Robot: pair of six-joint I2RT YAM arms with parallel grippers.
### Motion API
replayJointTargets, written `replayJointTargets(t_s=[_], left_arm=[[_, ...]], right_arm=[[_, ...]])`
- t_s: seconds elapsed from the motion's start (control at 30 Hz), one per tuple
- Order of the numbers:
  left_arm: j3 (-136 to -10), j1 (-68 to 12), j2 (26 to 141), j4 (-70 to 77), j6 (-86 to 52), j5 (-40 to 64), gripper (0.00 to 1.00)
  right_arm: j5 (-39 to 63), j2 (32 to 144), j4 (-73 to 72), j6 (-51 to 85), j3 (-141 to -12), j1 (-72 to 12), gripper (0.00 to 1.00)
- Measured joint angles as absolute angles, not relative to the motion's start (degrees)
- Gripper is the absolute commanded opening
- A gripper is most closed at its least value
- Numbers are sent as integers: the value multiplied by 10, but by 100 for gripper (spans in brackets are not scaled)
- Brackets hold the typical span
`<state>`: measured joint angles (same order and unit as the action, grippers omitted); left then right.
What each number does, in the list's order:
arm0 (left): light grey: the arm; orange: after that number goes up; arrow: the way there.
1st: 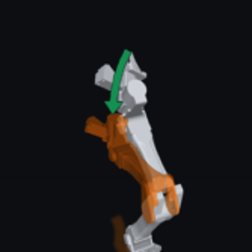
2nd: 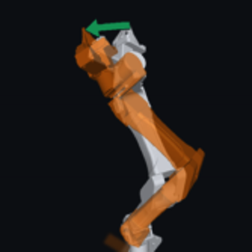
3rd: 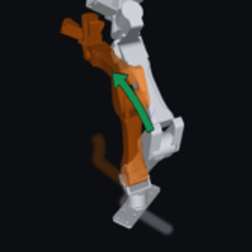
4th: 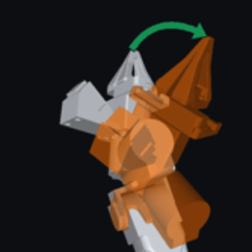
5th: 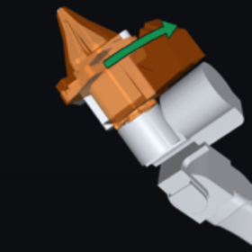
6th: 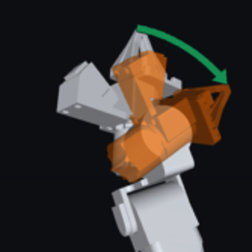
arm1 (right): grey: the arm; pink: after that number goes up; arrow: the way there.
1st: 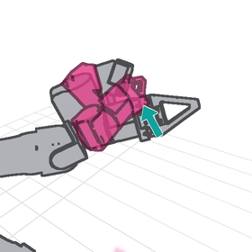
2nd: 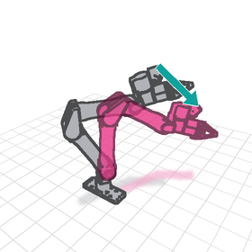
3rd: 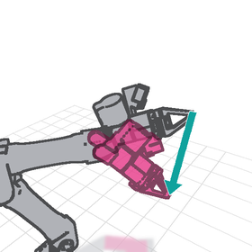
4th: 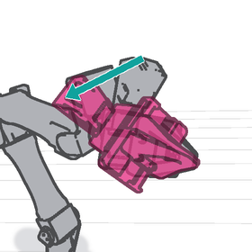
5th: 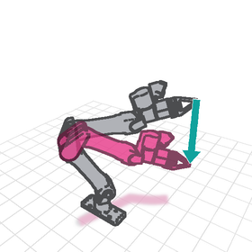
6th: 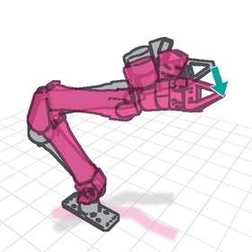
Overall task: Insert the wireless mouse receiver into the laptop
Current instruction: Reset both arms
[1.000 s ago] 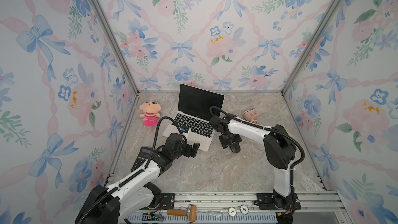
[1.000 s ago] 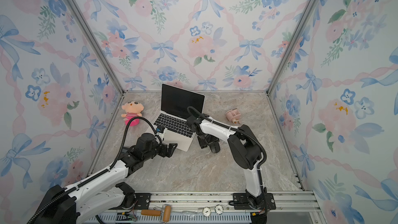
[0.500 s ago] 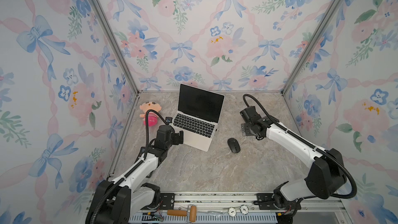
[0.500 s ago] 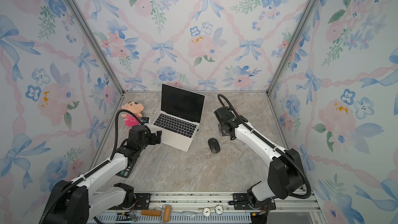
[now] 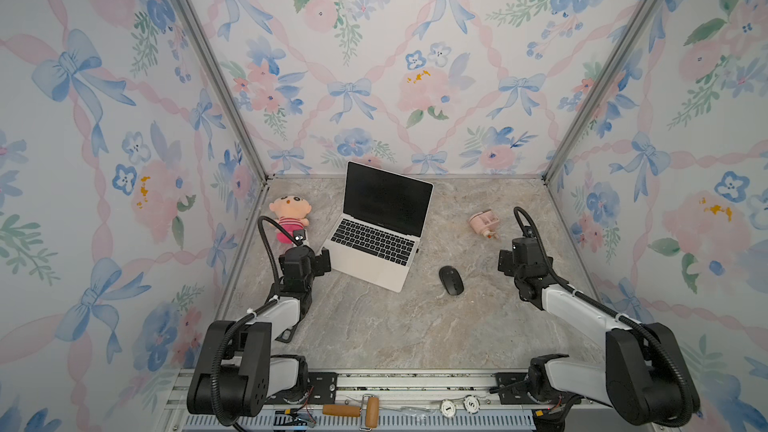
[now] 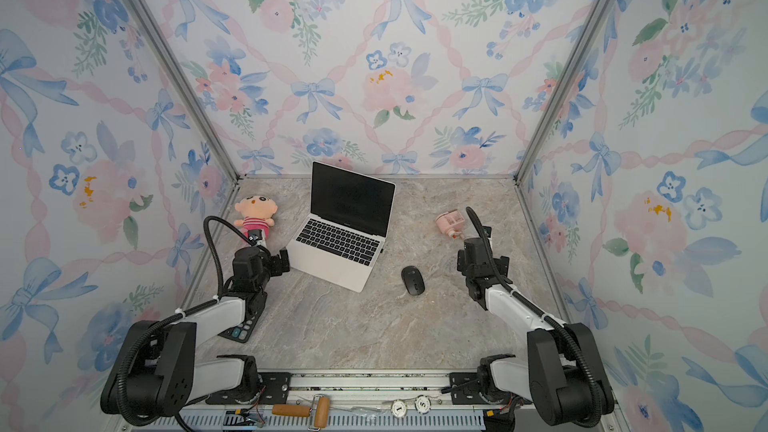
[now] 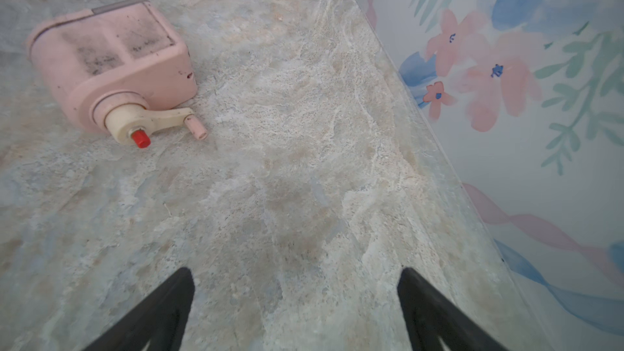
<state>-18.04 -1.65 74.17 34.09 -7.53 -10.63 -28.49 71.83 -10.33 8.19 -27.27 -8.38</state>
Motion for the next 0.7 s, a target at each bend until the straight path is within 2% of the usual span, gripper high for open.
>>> replayJointTargets(t_s=[0.23, 0.37, 0.5, 0.7], left_arm=[[-146, 8, 788, 493, -69, -61, 98], [-129, 8, 853, 611, -57, -36, 98], [-128, 8, 888, 627, -42, -7, 98], [-142, 4, 888, 638, -32, 0, 98]], right_arm=[[-221, 749, -354, 56, -177, -44, 96], [-189, 824, -480, 51, -167, -27, 96], [-167, 876, -528, 43, -172, -24, 96], [-167, 881, -519, 29, -207, -39, 96]])
